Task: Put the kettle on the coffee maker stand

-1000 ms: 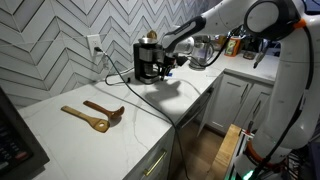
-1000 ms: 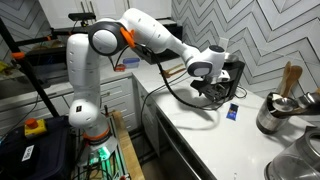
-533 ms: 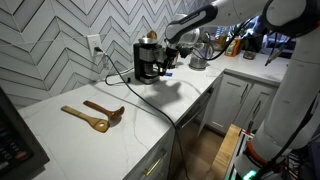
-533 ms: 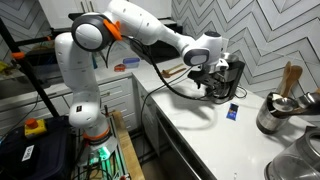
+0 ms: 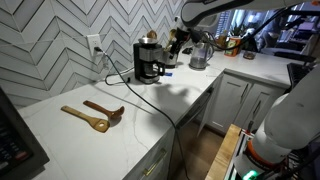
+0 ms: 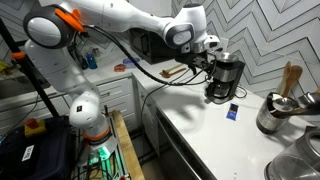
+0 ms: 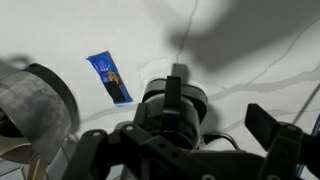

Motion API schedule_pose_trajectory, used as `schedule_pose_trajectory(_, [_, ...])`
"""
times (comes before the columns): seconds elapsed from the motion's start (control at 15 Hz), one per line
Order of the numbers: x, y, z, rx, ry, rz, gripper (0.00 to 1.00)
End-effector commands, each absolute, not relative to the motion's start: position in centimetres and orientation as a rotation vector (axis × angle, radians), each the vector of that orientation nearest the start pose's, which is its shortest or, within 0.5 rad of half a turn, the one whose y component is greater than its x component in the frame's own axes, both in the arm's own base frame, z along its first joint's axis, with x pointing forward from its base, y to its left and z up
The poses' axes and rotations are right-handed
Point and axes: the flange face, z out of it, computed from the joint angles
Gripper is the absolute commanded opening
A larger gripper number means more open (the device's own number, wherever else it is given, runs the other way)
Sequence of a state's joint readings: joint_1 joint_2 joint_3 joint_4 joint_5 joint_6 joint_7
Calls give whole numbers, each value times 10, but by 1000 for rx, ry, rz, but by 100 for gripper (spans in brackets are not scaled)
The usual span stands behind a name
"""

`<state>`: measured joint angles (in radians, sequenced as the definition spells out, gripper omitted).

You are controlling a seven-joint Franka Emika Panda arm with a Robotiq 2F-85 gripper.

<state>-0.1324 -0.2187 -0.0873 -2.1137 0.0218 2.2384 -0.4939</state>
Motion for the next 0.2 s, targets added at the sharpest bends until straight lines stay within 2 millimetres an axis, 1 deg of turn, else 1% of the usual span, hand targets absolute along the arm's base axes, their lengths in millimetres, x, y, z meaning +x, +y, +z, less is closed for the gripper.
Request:
schedule_pose_trajectory(0.0, [500, -114, 551, -3159, -399, -554, 100])
schedule_pose_trajectory(0.13, [490, -112, 556, -3162, -386, -569, 100])
